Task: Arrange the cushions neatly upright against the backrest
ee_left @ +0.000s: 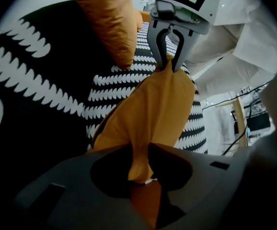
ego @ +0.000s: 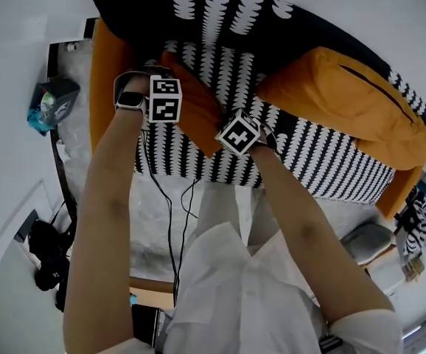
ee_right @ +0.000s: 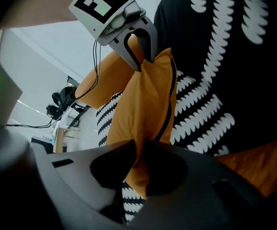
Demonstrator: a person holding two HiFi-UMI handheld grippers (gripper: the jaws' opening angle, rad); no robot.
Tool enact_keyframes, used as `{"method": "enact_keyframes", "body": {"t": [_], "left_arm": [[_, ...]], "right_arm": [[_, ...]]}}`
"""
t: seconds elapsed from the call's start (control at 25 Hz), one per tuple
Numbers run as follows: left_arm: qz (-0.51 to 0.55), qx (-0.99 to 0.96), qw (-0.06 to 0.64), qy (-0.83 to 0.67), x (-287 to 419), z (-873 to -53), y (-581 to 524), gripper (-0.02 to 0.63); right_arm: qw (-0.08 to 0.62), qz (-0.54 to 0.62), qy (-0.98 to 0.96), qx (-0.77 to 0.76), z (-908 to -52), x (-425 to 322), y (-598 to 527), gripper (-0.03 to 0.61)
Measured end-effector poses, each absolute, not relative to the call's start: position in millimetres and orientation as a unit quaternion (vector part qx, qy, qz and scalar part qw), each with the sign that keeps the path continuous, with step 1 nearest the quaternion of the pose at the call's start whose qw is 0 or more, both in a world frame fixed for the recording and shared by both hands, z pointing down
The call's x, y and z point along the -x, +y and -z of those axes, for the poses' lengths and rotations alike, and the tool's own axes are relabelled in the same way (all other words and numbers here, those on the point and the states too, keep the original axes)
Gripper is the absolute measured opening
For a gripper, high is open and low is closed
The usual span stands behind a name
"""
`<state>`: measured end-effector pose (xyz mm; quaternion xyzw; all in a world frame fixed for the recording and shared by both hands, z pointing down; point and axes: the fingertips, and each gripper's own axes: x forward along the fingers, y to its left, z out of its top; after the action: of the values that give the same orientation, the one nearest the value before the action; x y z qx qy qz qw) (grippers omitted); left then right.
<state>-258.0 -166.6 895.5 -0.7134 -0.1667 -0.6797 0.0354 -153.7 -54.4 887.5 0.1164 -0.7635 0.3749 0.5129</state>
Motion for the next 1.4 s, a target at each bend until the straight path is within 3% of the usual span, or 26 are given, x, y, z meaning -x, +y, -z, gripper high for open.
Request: {"method": "enact_keyframes", "body": {"t": [0.32,0.72,1.0,1.12,1.28,1.4], "left_arm": [[0.646,0.758,-0.054,0.073,303,-851,-197,0.121],[0.613,0.761,-0.050,0.206,271,-888,-245,0.122],[0.591,0.766,-0.092,0.237,272,-897,-255,0.198],[0.576,0.772,-0.109,0.245,276,-887,-254,0.261],[0.540,0.788,-0.121,0.268,275,-860,-256,0.261],[0.486,0.809,-0.149,0.295,264,-828,-258,0.220]], "right_arm": [[0.578,-0.167,-0.790,-0.123,-843,151,-138,0.069],[0.660,-0.016,-0.738,-0.141,-888,106,-213,0.075],[0.667,-0.026,-0.730,-0.146,-901,103,-220,0.143],[0.657,-0.037,-0.737,-0.156,-891,104,-221,0.169],[0.619,-0.069,-0.756,-0.200,-864,104,-228,0.148],[0.563,-0.139,-0.779,-0.238,-839,107,-226,0.147]]}}
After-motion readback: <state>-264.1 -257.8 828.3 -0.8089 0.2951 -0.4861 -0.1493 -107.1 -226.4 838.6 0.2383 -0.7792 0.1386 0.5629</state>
